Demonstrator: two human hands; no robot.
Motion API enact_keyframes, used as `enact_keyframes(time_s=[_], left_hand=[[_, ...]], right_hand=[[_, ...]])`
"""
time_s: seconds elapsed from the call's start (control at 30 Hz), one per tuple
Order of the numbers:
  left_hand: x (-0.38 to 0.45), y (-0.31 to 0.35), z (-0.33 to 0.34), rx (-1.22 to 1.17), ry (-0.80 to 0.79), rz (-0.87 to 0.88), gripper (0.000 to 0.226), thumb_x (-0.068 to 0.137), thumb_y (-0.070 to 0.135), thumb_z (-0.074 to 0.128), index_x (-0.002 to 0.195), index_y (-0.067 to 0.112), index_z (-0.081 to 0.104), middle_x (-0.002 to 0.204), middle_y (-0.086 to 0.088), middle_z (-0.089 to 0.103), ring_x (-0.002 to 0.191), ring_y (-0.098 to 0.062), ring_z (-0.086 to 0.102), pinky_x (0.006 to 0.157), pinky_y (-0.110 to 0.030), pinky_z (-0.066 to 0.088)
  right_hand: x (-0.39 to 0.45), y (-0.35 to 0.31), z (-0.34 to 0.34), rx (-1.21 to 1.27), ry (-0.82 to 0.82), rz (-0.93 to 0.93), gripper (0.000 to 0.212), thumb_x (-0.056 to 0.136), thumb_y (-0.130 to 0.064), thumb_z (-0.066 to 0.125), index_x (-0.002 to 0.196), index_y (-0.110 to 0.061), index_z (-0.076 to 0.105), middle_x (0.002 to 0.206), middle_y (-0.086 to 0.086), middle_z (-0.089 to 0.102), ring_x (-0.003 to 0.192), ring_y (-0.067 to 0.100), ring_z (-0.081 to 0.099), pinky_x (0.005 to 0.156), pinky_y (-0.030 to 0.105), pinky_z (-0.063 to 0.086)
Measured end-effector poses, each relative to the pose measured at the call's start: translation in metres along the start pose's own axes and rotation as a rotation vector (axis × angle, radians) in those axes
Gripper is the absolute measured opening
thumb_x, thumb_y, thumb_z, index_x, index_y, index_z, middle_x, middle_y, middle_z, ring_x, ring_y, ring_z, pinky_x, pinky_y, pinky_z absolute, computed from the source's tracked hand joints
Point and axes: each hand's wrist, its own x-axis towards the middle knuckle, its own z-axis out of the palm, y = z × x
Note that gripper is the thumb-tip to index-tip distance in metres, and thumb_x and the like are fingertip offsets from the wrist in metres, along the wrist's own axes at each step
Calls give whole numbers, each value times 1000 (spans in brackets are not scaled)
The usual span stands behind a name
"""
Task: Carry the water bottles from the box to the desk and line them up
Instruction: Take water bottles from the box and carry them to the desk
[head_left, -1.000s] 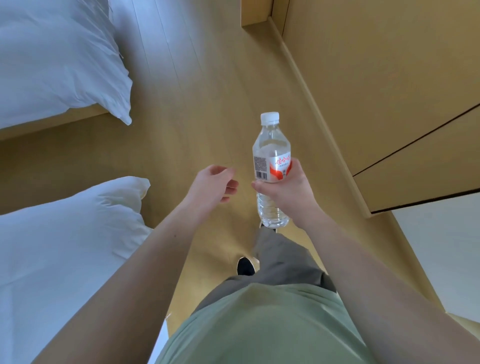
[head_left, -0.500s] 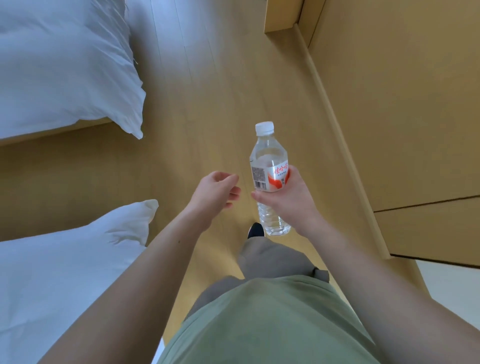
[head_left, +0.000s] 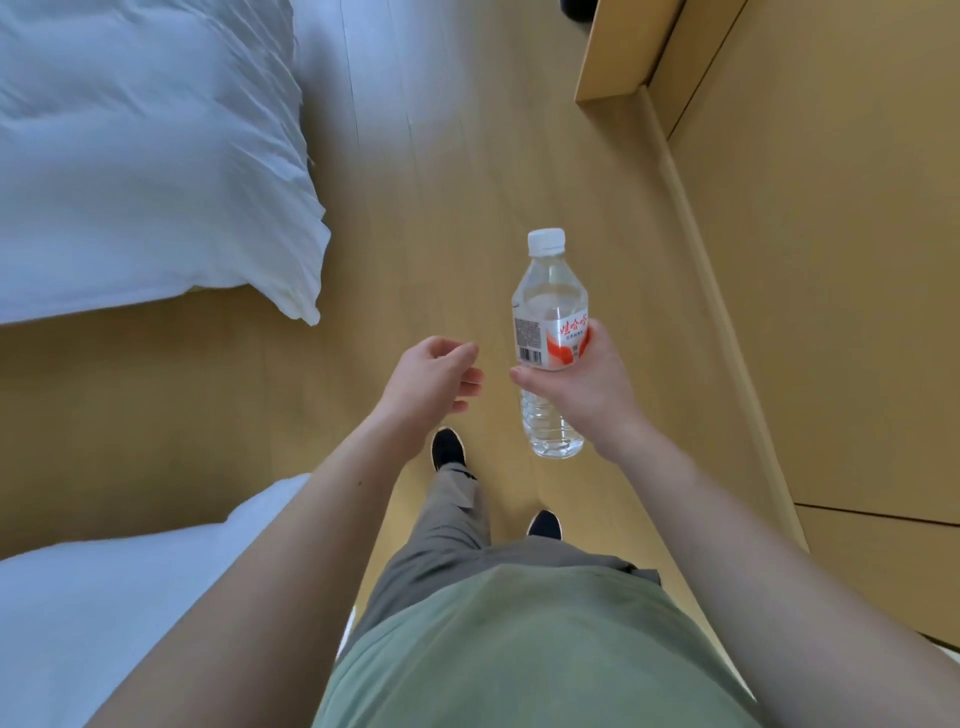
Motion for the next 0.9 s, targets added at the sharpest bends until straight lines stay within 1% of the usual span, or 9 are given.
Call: enact_keyframes(time_s=[0.13, 0.17, 0.23, 0.3, 0.37, 0.5, 0.6, 0.77, 0.9], left_hand=[[49, 42, -34, 2, -22, 13, 16, 100, 35, 60, 108, 23, 65, 89, 0, 78, 84, -14, 76, 86, -39, 62], [60, 52, -42, 5, -23, 20, 16, 100, 36, 60, 108, 23, 65, 88, 0, 78, 84, -14, 76, 85, -38, 62], [81, 70, -56, 5, -26, 39, 17, 99, 36, 61, 110, 23, 65, 85, 3, 78, 82, -12, 76, 82, -36, 62], [101, 87, -69, 6, -29, 54, 18, 99, 36, 61, 111, 23, 65, 83, 4, 78, 80, -11, 76, 81, -35, 62], [118, 101, -78, 9, -31, 59, 21, 99, 36, 61, 113, 22, 65, 84, 3, 78, 79, -11, 76, 80, -35, 62], [153, 126, -87, 27, -42, 57, 21, 98, 37, 61, 113, 22, 65, 85, 4, 78, 78, -10, 76, 79, -34, 62], [178, 144, -88, 34, -53, 52, 20, 98, 37, 61, 111, 22, 66, 81, 5, 78, 76, -8, 76, 77, -33, 61], [224, 178, -84, 48, -50, 32, 18, 98, 37, 62, 109, 24, 66, 86, 3, 78, 81, -11, 76, 81, -35, 62], [269, 214, -74, 57, -29, 22, 16, 99, 38, 61, 107, 25, 65, 88, 2, 77, 81, -12, 76, 82, -36, 62]], right_hand=[[41, -40, 24, 7, 30, -11, 52, 72, -29, 90, 104, -35, 50, 99, -13, 69, 81, -6, 66, 64, 10, 46], [50, -50, 29, 14, 36, -13, 53, 71, -29, 90, 107, -35, 51, 100, -13, 69, 83, -5, 67, 65, 11, 47], [69, -68, 39, 17, 55, -16, 57, 71, -30, 90, 113, -31, 52, 103, -12, 69, 91, 2, 68, 73, 20, 50], [87, -83, 47, 24, 67, -18, 56, 71, -31, 90, 113, -33, 51, 104, -12, 69, 94, 4, 68, 76, 24, 51], [104, -95, 53, 32, 76, -17, 55, 71, -30, 89, 109, -36, 50, 105, -12, 69, 95, 4, 68, 77, 24, 51], [140, -116, 62, 42, 96, -11, 54, 70, -32, 90, 105, -40, 48, 103, -15, 69, 90, -5, 66, 73, 19, 49], [170, -127, 65, 44, 111, -7, 55, 67, -34, 90, 105, -39, 50, 102, -15, 69, 91, -3, 67, 78, 24, 52], [229, -141, 58, 57, 113, 3, 59, 61, -37, 89, 105, -40, 50, 104, -13, 70, 96, 4, 70, 91, 40, 58], [284, -157, 42, 45, 91, 12, 63, 54, -45, 86, 104, -41, 48, 105, -13, 70, 97, 5, 70, 92, 42, 58]])
